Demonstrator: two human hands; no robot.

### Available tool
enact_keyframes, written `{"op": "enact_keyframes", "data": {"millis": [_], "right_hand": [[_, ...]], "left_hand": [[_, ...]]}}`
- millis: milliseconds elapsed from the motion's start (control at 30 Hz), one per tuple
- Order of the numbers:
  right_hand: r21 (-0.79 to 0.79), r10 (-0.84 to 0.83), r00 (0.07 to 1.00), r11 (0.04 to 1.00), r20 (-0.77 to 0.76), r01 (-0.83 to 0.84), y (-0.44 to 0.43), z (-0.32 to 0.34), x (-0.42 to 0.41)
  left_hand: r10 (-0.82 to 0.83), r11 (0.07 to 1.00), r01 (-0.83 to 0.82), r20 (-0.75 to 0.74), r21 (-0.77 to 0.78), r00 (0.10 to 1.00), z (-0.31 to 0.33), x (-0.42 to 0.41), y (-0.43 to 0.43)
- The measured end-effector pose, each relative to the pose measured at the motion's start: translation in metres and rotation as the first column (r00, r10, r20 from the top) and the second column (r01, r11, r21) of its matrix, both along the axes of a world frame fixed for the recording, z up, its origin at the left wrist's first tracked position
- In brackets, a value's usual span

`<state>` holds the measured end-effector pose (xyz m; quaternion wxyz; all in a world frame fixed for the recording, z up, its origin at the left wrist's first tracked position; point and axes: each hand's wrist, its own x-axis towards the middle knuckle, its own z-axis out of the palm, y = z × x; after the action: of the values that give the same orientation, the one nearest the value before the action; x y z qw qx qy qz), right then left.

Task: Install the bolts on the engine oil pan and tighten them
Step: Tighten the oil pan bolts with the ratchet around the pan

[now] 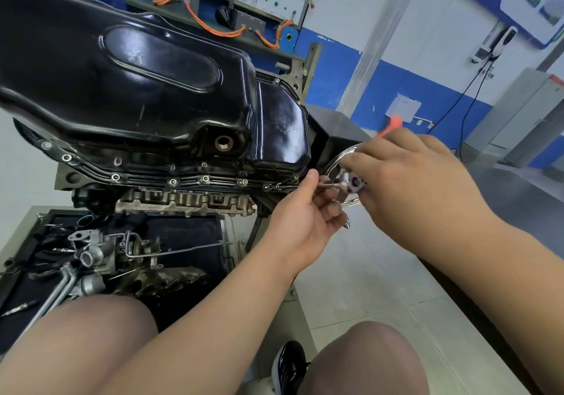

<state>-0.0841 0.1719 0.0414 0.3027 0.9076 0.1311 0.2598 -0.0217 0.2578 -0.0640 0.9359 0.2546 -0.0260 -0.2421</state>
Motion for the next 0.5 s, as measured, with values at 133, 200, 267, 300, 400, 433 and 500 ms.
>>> {"op": "enact_keyframes", "data": {"millis": [133, 200, 267, 300, 400, 433, 500], "right_hand": [[0.229, -0.082, 0.989, 0.967, -0.127, 0.109, 0.007, -0.005, -0.002], [0.467, -0.133, 0.958, 0.851, -0.253, 0.241, 0.014, -0.01, -0.002], [0.471, -0.172, 0.953, 0.839, -0.25, 0.275, 0.019, -0.018, -0.004], [0.373, -0.183, 0.966, 0.896, -0.183, 0.24, 0.019, -0.02, -0.004], [0.089, -0.064, 0.998, 0.994, -0.016, 0.066, 0.01, -0.014, -0.004], [0.034, -0.004, 1.0, 0.999, 0.017, 0.004, 0.005, -0.011, -0.002], [0.02, 0.031, 1.0, 0.999, 0.001, -0.031, 0.0, -0.009, 0.0]], "left_hand": [[0.0, 1.0, 0.0, -0.003, -0.005, 1.0, 0.0, 0.004, 0.001], [-0.011, 1.0, 0.01, -0.02, -0.017, 1.0, 0.0, 0.004, 0.0], [-0.017, 0.998, 0.015, -0.033, -0.055, 0.999, -0.001, 0.004, 0.002], [-0.017, 0.998, 0.015, -0.036, -0.055, 0.999, -0.001, 0.004, 0.003], [-0.015, 0.999, 0.014, -0.018, -0.042, 1.0, 0.0, 0.001, 0.004], [-0.009, 1.0, 0.009, -0.013, -0.03, 1.0, 0.0, 0.0, 0.002], [-0.001, 1.0, 0.001, -0.01, -0.027, 1.0, -0.001, 0.0, 0.001]]}}
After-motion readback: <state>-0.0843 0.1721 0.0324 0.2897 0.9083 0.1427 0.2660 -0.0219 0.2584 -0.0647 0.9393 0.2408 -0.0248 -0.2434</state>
